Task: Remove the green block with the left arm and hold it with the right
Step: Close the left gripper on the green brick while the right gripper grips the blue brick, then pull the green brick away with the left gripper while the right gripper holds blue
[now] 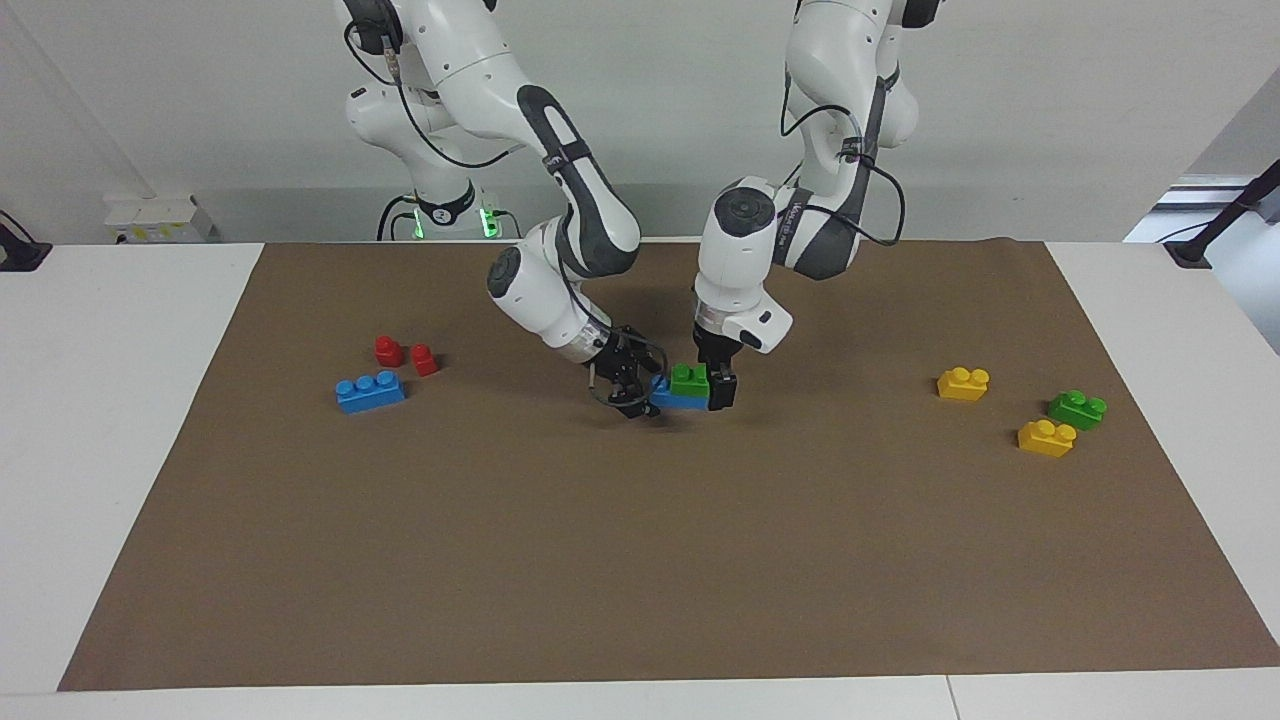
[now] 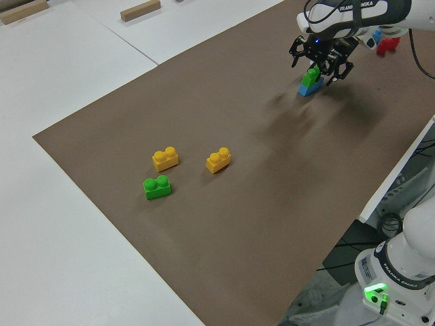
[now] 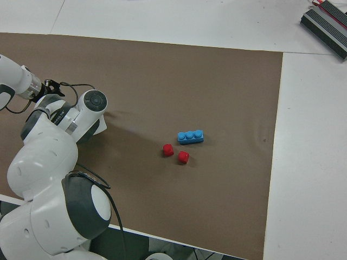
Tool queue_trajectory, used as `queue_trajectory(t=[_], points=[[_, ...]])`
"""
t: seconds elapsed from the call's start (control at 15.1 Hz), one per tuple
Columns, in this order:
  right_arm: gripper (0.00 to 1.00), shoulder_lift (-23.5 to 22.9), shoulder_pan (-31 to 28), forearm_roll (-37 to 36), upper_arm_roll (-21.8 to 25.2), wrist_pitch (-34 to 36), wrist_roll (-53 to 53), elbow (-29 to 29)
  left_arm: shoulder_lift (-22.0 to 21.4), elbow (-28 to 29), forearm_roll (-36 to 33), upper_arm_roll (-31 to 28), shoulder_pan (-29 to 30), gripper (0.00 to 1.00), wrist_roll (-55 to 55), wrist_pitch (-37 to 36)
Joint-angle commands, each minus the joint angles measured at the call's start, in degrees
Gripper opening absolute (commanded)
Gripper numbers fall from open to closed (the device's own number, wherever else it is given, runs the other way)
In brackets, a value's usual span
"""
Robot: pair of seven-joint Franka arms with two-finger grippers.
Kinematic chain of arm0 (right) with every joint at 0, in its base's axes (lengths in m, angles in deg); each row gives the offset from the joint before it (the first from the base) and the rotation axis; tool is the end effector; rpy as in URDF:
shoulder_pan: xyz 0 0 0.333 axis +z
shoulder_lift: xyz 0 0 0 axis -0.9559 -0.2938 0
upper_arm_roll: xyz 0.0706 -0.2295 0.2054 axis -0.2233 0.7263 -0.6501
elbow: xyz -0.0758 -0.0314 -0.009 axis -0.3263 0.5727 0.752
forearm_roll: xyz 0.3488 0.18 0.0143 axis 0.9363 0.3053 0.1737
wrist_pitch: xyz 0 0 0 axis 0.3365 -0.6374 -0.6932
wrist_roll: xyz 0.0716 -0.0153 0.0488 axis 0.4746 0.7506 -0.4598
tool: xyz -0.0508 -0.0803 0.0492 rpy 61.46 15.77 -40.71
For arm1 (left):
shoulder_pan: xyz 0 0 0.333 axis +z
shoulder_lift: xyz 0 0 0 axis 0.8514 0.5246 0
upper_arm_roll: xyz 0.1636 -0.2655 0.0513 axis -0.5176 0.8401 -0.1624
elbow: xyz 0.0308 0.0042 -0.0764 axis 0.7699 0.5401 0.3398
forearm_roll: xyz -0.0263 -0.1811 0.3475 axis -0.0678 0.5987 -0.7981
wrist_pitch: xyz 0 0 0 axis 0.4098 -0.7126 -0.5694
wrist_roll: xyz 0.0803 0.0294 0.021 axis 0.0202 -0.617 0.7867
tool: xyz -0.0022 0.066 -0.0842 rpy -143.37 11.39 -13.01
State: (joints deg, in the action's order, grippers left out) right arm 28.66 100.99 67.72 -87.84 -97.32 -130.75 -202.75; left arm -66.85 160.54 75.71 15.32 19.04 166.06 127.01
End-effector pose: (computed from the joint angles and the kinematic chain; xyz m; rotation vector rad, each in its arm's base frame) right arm 0.5096 0.3173 0.2663 -1.7546 1.8891 0.5653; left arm 0.5005 -0.3468 0.3594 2.1646 2.1870 0.0291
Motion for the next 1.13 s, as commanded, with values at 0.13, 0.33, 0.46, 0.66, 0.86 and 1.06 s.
queue_trajectory(t=[0.13,0.33,0.46,0.66,0.86,1.06], points=[[0.0,-0.74,0.75,2.54,0.03,-1.32,2.88,0.64,0.35,0.25,-0.78,-0.19,-0.32,1.0,-0.04,0.25],[0.0,-0.82,0.93,2.63,0.03,-1.76,3.32,0.64,0.26,0.86,-0.78,-0.1,-0.76,1.0,0.05,1.04],[0.0,-0.91,1.02,2.63,0.03,-2.73,3.32,0.47,0.35,0.95,-0.69,-0.19,-1.03,1.0,0.05,1.04],[0.0,-0.91,1.02,2.63,0.03,-2.9,3.32,0.2,0.26,0.95,-0.77,-0.19,-1.11,0.9,-0.04,0.69],[0.0,-0.91,1.02,2.63,0.03,-2.91,3.41,0.2,0.26,0.87,-0.69,-0.19,-0.94,0.03,0.04,0.86],[0.0,-0.91,1.02,2.63,0.03,-3.25,3.41,0.2,0.17,0.69,0.1,-0.19,-0.24,0.0,0.31,0.95]])
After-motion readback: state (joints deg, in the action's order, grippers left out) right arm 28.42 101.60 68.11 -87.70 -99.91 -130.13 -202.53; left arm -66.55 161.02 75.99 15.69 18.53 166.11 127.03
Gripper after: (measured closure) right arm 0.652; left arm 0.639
